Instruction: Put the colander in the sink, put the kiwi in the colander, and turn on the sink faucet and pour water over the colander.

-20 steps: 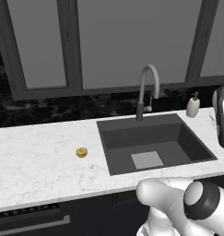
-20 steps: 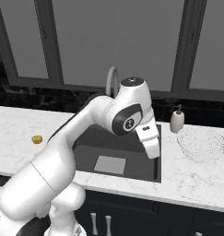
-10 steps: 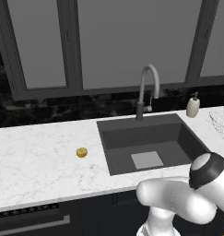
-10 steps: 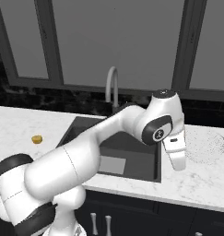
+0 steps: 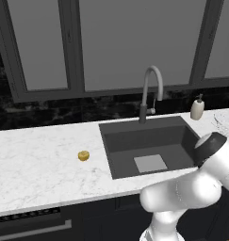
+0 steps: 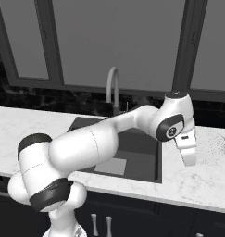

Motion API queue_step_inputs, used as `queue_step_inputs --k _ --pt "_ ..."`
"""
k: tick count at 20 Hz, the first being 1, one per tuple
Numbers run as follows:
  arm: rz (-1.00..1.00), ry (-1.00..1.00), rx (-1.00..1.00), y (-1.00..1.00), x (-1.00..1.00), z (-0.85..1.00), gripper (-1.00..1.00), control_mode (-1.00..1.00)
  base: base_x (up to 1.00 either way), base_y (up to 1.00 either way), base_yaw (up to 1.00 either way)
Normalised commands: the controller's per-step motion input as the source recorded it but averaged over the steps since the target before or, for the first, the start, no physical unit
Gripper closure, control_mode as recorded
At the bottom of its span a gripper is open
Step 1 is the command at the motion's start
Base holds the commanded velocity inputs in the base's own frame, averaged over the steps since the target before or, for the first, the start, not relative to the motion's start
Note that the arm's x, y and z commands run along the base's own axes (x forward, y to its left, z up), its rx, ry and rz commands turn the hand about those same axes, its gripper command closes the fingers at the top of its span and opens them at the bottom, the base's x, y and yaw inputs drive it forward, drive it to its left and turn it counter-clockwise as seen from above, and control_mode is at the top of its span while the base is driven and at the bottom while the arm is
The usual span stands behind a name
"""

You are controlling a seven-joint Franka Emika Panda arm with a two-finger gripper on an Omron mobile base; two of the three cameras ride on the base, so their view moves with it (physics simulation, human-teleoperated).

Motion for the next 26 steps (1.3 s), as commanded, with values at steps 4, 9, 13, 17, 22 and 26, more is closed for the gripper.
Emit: queue_step_inputs --k 4,9,13,17,22,26 --pt "0.00 0.00 0.06 -0.42 0.38 -0.21 -1.00 -1.00 0.00 0.00 0.00" --pt "0.00 0.00 0.05 -0.40 0.35 -0.24 -1.00 -1.00 0.00 0.00 0.00" --pt "0.00 0.00 0.04 -0.35 0.38 -0.24 -1.00 -1.00 0.00 0.00 0.00" --pt "0.00 0.00 0.04 -0.31 0.36 -0.26 -1.00 -1.00 0.00 0.00 0.00" --pt "0.00 -0.01 0.05 -0.35 0.33 -0.08 -1.00 -1.00 0.00 0.00 0.00" --pt "0.00 -0.07 0.08 -0.37 0.38 0.00 -1.00 -1.00 0.00 0.00 0.00"
